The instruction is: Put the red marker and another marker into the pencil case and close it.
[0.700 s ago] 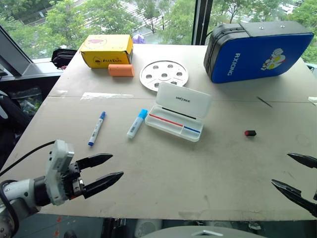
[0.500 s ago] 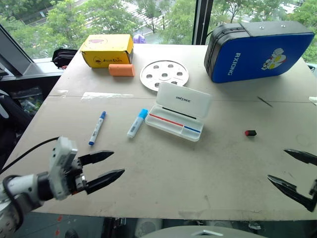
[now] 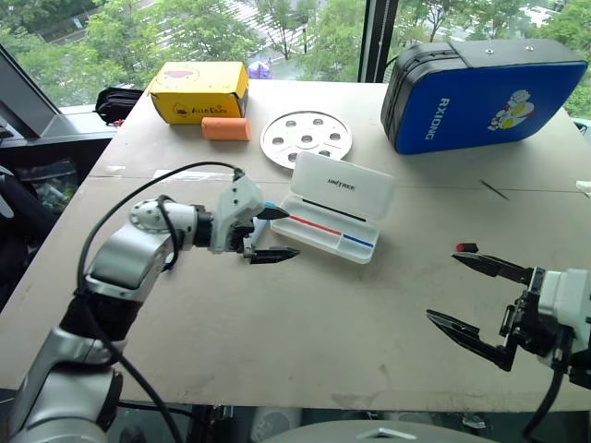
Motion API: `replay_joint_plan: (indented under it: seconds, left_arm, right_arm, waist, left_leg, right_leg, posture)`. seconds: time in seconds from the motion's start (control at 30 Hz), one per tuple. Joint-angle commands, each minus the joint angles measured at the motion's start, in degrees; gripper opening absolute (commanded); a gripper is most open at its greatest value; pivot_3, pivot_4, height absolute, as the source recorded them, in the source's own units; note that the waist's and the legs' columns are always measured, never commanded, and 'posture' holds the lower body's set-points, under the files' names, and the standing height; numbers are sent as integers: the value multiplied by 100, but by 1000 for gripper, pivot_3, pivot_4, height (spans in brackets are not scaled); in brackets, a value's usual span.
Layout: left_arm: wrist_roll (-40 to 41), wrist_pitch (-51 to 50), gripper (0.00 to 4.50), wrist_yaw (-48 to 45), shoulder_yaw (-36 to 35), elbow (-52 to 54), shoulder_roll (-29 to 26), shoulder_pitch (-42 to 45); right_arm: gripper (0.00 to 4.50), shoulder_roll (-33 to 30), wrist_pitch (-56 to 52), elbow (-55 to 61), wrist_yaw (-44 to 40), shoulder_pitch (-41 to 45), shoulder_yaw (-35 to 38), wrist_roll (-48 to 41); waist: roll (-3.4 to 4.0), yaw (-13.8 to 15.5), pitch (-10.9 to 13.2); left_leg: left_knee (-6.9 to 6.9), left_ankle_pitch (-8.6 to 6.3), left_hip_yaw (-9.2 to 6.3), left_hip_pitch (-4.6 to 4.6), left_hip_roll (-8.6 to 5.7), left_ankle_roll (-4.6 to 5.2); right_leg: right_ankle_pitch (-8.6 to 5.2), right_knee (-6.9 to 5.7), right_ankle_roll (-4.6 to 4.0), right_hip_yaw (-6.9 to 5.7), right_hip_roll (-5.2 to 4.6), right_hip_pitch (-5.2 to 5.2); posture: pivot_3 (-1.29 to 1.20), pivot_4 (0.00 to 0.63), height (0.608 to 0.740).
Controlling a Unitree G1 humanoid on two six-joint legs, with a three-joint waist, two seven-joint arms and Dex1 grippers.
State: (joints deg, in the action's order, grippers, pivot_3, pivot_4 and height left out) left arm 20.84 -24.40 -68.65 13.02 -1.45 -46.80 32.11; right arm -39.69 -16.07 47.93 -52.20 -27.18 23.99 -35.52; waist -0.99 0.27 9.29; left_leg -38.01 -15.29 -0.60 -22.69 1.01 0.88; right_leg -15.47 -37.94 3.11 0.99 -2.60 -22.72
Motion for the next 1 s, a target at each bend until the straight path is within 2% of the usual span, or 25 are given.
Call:
replay_joint_plan:
  seconds: [0.03,0.1,0.37,0.4,0.47,0.6,0.63,0.77,1.0]
  left_arm:
    - [-569,644,3669,-546,378,-880,189,611]
    - [-851,982,2766,-778,579,-1446,374,993]
    - [-1659,2140,2766,-1371,956,-2901,888,1647]
    - [-1769,2293,2350,-1406,1011,-3062,945,1701]
    - [-1966,2572,2064,-1461,1121,-3376,1071,1791]
    - [-2135,2783,222,-1583,1112,-3707,1286,1919]
    - [-2128,2734,92,-1637,1094,-3654,1318,1912]
    - [-2115,2476,92,-1773,1046,-3262,1339,1771]
    - [-1852,280,92,-1266,1072,-474,1463,750]
  right_arm:
    - [4500,175,417,-1,-73,-185,-125,241]
    - [4500,291,610,-35,-95,-358,-162,373]
    - [4500,571,1156,-178,-170,-904,-242,717]
    - [4500,590,1206,-201,-174,-947,-251,742]
    - [4500,635,1321,-265,-183,-1028,-252,789]
    - [4500,659,1461,-357,-167,-1086,-257,827]
    - [4500,671,1492,-367,-158,-1110,-260,839]
    - [4500,715,1594,-386,-112,-1203,-272,878]
    - [4500,860,1717,-372,-34,-1523,-193,931]
  waist:
    - [-1,-1,1]
    - [0,21,2]
    - [0,29,1]
    - [0,32,1]
    - [0,40,1]
    - [2,42,-1]
    - [1,42,-1]
    - [3,41,-3]
    - [10,58,-6]
  left_leg:
    - [-9,-2,-5,-6,3,3]
    - [-17,-4,-5,-10,5,7]
    - [-34,-7,-1,-15,6,12]
    - [-34,-7,-2,-14,6,12]
    - [-35,-7,-2,-14,6,12]
    - [-37,-8,0,-14,5,13]
    - [-37,-8,0,-14,5,13]
    - [-37,-8,-3,-12,6,13]
    - [-40,-12,-25,-12,22,19]
  right_leg:
    - [0,-1,0,-6,4,0]
    - [0,-4,0,-7,6,1]
    - [1,-8,1,-4,6,2]
    - [1,-10,1,-3,6,2]
    - [1,-11,1,-5,6,2]
    - [1,-10,2,-3,5,4]
    - [1,-11,2,-2,5,4]
    - [1,-14,2,-5,5,5]
    - [0,-15,3,0,2,6]
  posture:
    - [0,150,740]
    - [0,150,740]
    - [0,150,740]
    - [0,150,740]
    - [0,150,740]
    - [0,150,740]
    - [0,150,740]
    - [0,150,740]
    - [0,150,740]
